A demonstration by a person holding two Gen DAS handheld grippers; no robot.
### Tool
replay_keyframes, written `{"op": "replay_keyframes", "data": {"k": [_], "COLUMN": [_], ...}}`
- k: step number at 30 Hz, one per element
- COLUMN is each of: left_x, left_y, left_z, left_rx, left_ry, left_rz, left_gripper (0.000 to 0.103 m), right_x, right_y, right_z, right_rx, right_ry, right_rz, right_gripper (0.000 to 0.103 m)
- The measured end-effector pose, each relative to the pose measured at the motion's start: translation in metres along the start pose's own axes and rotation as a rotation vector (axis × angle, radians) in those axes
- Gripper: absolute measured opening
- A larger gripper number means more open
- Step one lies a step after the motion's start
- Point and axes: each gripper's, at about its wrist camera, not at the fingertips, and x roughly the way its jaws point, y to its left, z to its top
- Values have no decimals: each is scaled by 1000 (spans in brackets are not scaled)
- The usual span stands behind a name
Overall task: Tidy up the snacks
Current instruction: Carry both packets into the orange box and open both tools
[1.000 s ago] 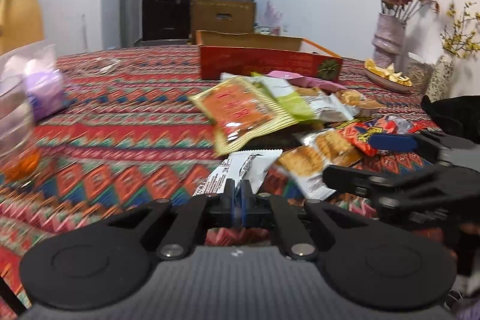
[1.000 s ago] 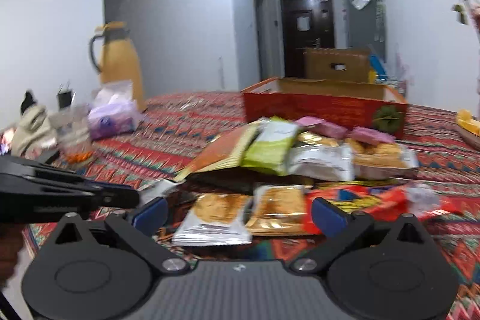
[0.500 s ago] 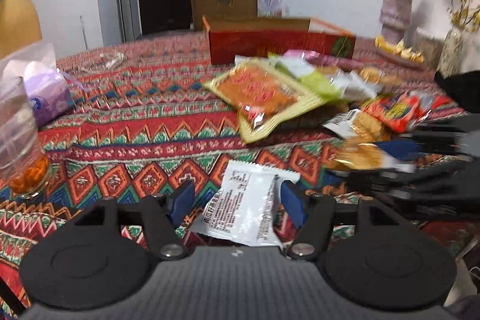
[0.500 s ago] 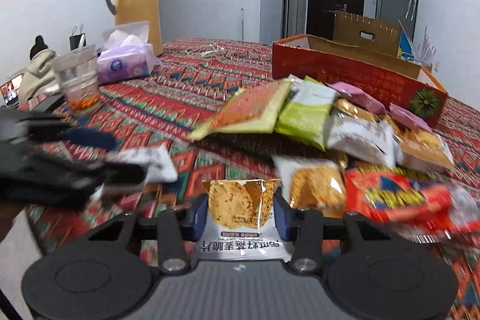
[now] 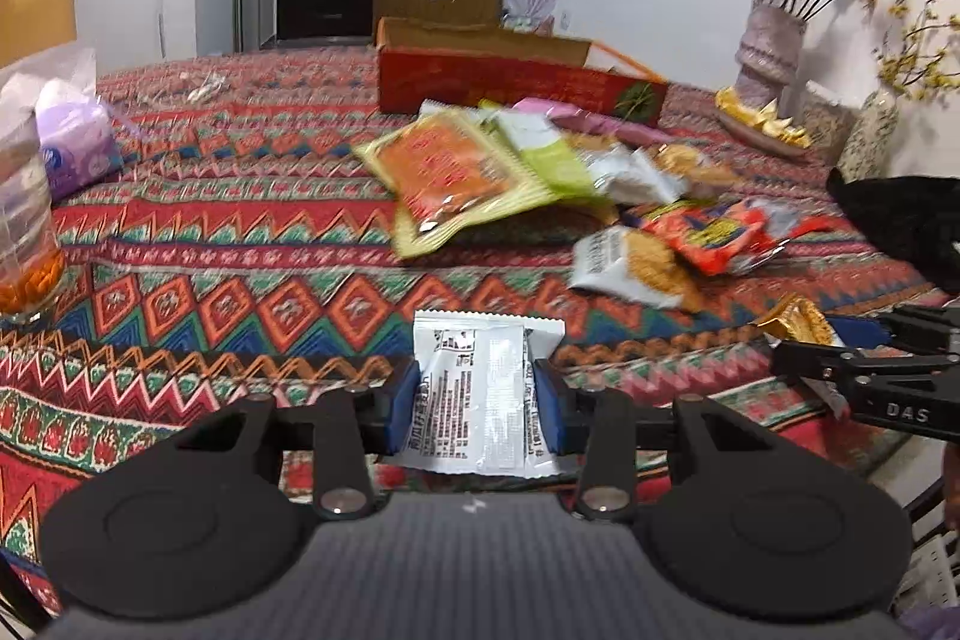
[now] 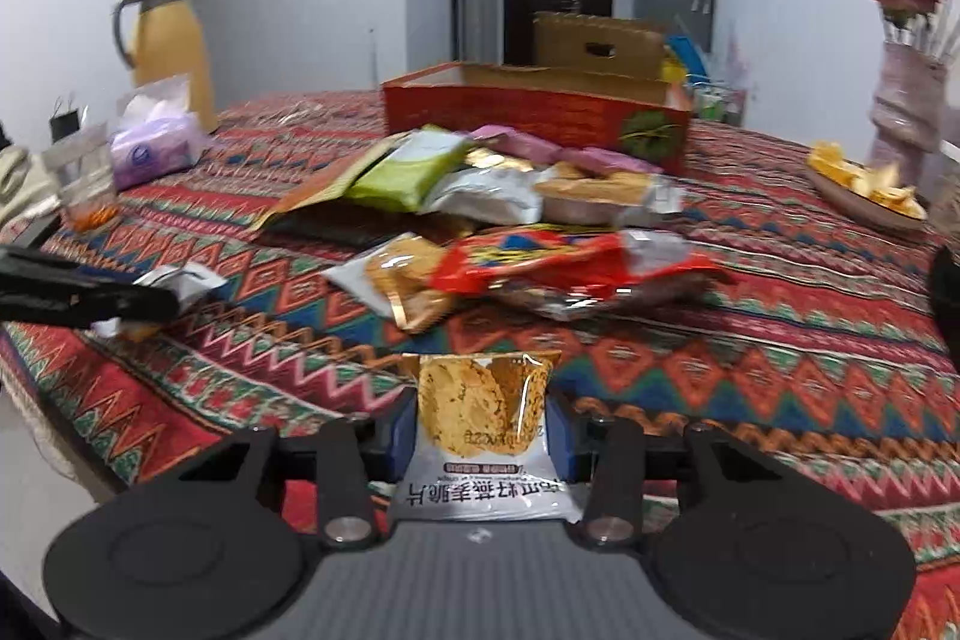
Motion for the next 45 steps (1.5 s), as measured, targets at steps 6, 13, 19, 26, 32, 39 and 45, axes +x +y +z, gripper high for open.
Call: {"op": "replay_keyframes", "data": {"k": [6,13,19,26,32,39,45], "left_x": [-8,16,77,214,351,377,368], "left_y": [-15,-16,0,22,34,39,33], "left_z": [35,128,225,330,358,343,341], "left_rx": [7,36,-5,-21,18,68,73], "left_ry": [-59,-181,-270,-185,38,48,23], "left_rz": [7,44,97,110,210,261,250], "left_gripper": [41,41,41,41,42,62,69], "right_x": [-21,-15,39,205,363,419,404], "right_y": [-30,-83,-121,-173,-181,-170,-164], "right_z": [18,96,196,317,348,346,346], "right_rx": [24,23,-35,43,67,-22,-30], "right_ry": [-117,-249,-312,-137,102,195,132], "right_rz": [-6,-16,0,30,-90,-129,-161], "right_gripper": [42,42,42,42,43,68,78]}}
